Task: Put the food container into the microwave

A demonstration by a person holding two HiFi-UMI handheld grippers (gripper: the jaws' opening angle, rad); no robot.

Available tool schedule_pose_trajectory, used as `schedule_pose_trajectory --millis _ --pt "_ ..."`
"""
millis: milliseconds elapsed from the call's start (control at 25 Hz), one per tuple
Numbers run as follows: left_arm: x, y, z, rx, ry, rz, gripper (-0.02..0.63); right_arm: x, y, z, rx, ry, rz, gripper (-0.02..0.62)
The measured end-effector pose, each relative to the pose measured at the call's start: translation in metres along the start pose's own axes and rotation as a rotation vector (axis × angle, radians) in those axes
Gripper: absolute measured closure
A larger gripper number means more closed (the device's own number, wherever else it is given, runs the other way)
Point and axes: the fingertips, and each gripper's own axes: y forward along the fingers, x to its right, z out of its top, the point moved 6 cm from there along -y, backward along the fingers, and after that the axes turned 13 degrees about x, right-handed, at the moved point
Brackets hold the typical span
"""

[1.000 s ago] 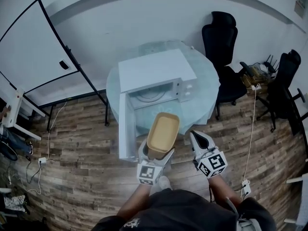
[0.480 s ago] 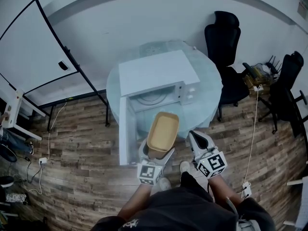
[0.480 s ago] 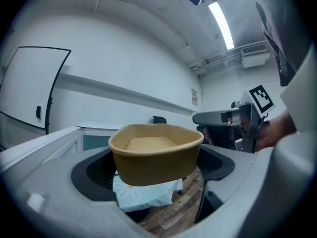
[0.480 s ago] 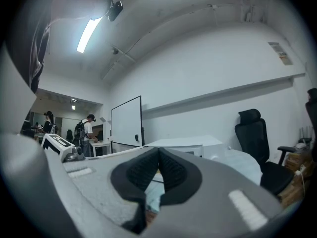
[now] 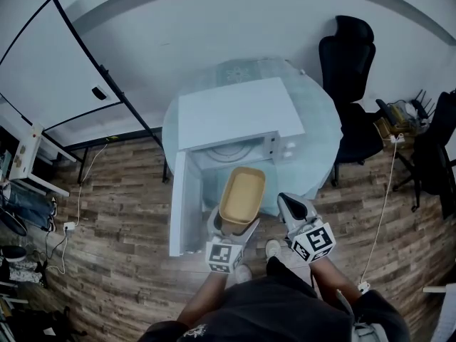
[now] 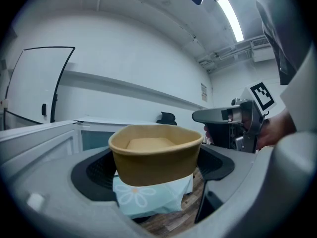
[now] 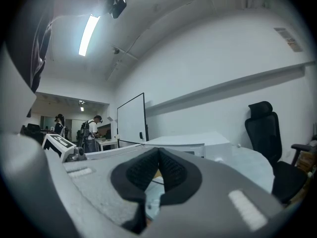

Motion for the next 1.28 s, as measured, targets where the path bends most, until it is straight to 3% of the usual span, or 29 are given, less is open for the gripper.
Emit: schedule_pose_trajectory --millis 480,640,880,1280 --pt "-0.007 0.047 -0.025 -0.081 0.034 0.134 0.101 0.064 0.032 -0.04 -0.085 0.078 0.103 0.594" --pt "-0.013 0.06 -0.034 -0.068 0.04 0.186 0.101 0.08 0.05 -0.05 -0.087 0.086 0.159 0.594" --pt "-0.019 0.067 -0.043 -0.058 0.037 0.284 0.101 0.089 0.072 -0.067 -0.109 0.094 0.249 0.594" --pt "-0.054 0.084 -0.062 -0.059 0.042 0.361 0.101 0.098 0.099 -0.1 -0.174 0.112 0.303 0.594"
